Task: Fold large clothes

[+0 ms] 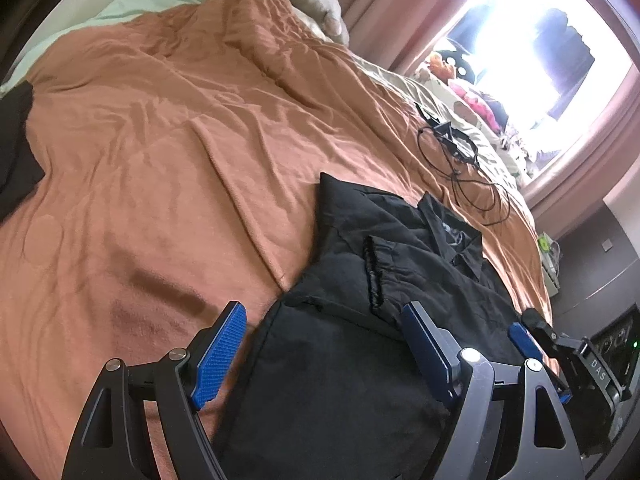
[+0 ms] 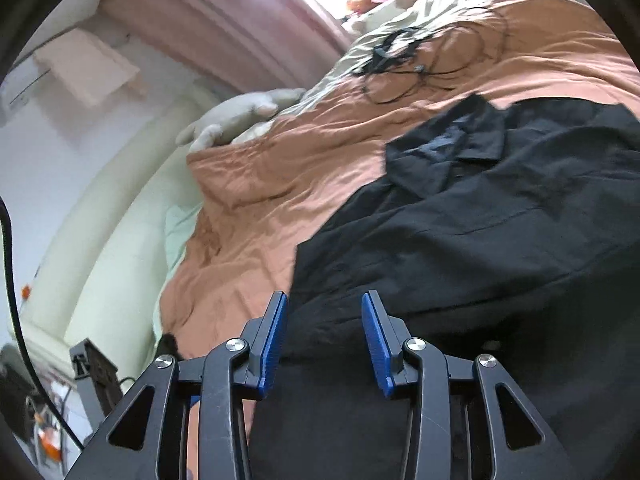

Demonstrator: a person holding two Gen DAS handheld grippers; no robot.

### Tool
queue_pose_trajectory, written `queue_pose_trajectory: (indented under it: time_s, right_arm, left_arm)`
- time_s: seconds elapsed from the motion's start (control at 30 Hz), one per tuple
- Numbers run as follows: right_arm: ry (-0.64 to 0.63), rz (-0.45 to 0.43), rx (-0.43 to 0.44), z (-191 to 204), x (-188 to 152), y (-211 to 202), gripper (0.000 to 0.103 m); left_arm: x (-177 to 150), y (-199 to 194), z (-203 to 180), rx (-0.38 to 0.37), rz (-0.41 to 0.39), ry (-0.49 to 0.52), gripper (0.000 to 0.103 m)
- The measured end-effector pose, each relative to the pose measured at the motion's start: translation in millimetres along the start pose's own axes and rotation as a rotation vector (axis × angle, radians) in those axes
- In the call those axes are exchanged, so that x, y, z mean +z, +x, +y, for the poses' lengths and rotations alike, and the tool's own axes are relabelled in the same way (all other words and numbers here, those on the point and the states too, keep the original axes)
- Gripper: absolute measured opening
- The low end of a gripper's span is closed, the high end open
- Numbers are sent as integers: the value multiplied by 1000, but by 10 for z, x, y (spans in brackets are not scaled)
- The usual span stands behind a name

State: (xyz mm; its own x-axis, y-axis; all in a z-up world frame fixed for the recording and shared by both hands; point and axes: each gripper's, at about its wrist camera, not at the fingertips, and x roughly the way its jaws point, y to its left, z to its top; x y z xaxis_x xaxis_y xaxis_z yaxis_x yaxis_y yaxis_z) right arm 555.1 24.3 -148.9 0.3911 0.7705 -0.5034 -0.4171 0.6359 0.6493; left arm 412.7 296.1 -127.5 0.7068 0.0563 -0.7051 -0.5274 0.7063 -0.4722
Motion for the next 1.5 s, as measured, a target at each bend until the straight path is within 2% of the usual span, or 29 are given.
queue_pose_trajectory:
  time_s: [0.3, 0.43, 0.5, 0.6, 0.63, 0.7, 0.8, 0.93, 1.07, 1.27, 1.5]
  right_arm:
    - [66, -42, -183, -612, 199, -423, 39]
    - [71, -42, -251, -765, 242, -657, 40]
    - [87, -41, -277, -847, 223, -797, 52]
    - [125, -51, -287, -956, 165, -1035, 60]
    - [133, -58, -286, -984, 131, -1133, 61]
    - [132, -69, -313, -1023, 33, -1326, 70]
    - [107, -81, -363, -1040, -103, -1585, 81]
    - [108, -91, -379, -1077, -249, -1891, 84]
    - [67, -94, -437, -1043, -432, -2154, 96]
    - [71, -90, -439, -1115, -745, -2544, 97]
    - [81, -127, -411, -1223, -1123, -3002, 96]
  left_arm:
    - [-78, 105, -281, 12, 26, 62, 81]
    - [-99, -21, -460, 8, 14, 98, 81]
    - [-126, -86, -536, 17, 5, 123, 81]
    - [-185, -206, -636, 25, 3, 145, 81]
    - [-218, -254, -666, 26, 3, 151, 81]
    - [-312, -363, -709, 21, -1, 175, 81]
    - [-499, -521, -722, 24, 14, 215, 88]
    - [-676, -772, -670, 45, 21, 250, 90]
    - [-795, -1053, -568, 48, -5, 252, 96]
    - [-1040, -1450, -354, 52, -29, 253, 99]
    - [-1329, -1819, -113, 49, -59, 264, 98]
